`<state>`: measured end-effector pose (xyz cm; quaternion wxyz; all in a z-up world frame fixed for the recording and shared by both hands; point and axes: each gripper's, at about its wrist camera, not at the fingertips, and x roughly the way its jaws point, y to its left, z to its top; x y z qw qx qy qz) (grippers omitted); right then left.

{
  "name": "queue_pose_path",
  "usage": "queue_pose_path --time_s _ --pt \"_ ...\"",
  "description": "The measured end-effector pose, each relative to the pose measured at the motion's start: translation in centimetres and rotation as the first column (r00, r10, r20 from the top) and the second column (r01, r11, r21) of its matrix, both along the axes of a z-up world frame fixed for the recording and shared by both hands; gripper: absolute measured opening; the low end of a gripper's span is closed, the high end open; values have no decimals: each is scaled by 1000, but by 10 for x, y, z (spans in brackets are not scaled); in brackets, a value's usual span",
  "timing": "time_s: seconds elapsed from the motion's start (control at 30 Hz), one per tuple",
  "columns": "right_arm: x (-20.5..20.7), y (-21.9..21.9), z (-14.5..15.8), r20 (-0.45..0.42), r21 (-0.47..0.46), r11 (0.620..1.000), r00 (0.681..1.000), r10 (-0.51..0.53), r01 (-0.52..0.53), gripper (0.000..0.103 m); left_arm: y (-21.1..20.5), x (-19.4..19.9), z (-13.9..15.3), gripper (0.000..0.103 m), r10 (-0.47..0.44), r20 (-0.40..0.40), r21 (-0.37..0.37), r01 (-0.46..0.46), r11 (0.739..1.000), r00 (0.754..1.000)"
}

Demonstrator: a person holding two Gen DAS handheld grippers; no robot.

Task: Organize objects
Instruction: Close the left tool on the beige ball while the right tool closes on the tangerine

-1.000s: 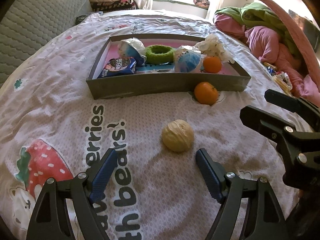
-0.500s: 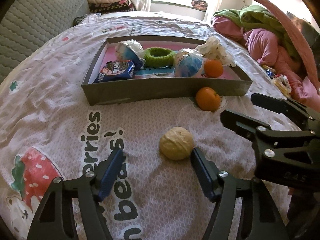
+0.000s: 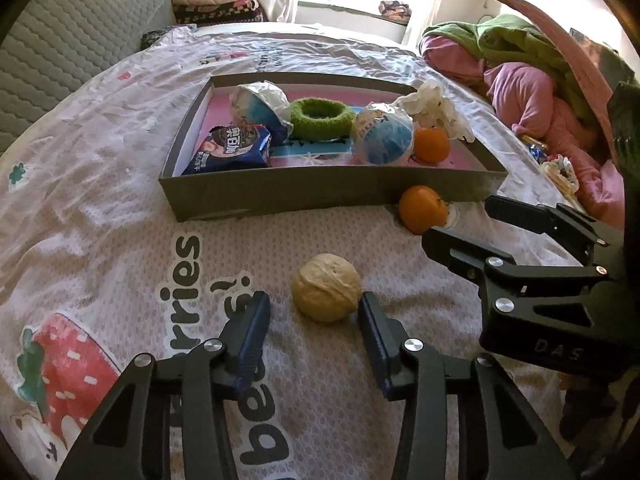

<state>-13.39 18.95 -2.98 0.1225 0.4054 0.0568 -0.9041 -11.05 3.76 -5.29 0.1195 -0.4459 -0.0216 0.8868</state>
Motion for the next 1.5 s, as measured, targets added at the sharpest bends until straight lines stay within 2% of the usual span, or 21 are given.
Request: queue_pose_path --time_s 0.27,0.53,0.67,0.93,1.33,1.5 --pt "-9 -1 -5 4 -10 1000 1000 -16 16 73 -6 -8 -1 35 4 5 19 -4 1000 1000" --pt "-17 -5 -10 19 -14 1000 1000 -10 10 70 -9 -16 -3 35 -1 9 31 1 1000 1000" --pt "-20 -6 -14 36 -15 1000 999 -11 11 63 -10 -20 -4 35 -2 10 40 1 999 1000" --pt "-24 -7 -18 47 -20 1000 999 0 1 63 -8 -25 -5 35 -4 6 37 3 999 1000" --pt "-30 -8 -21 62 -27 1000 998 9 -8 55 -7 -34 -6 34 -2 2 34 2 999 1000" --pt "-33 -9 -22 61 -35 999 998 6 -4 44 -4 -41 -5 34 1 -2 24 -1 1000 1000"
